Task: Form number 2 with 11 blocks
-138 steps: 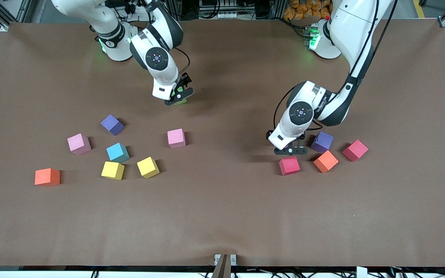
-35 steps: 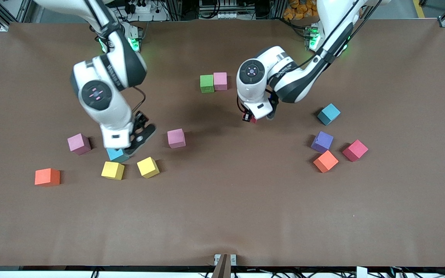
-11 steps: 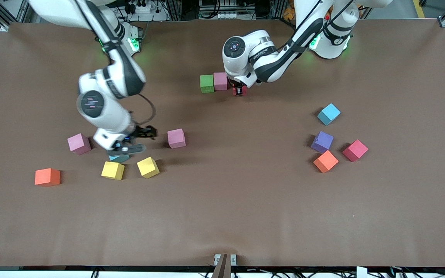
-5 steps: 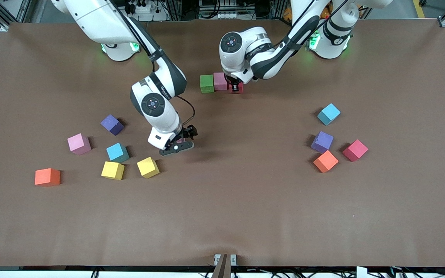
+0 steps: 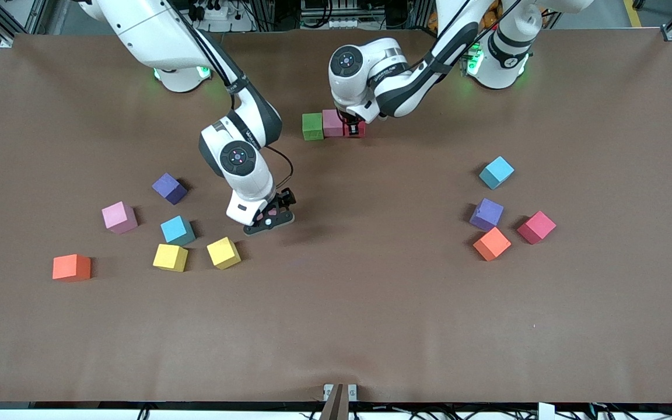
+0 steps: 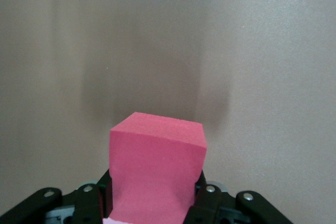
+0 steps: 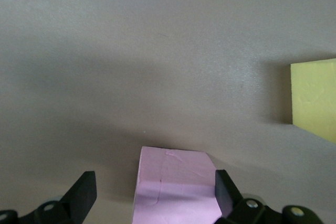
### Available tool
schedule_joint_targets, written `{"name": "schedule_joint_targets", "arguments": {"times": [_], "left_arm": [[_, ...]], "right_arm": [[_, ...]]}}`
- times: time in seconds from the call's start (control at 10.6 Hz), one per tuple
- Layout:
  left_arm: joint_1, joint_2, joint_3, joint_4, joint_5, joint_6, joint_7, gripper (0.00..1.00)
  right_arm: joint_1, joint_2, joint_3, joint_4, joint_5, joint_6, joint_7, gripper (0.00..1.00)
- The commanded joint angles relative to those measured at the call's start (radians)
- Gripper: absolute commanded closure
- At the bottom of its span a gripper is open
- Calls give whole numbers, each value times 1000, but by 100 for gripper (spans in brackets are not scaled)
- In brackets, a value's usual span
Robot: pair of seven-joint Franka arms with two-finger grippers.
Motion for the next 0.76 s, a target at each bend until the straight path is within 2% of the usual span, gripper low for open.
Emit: {"name": "schedule_joint_targets", "arguments": {"times": [0.0, 0.66], "left_arm": [[-21, -1, -12, -8, 57, 14, -410, 53], [-22, 18, -10, -10, 58, 31, -469, 53]], "right_arm": [[9, -3, -9, -27, -30, 1, 10, 0], [-2, -21, -9, -20, -47, -1, -6, 0]]}}
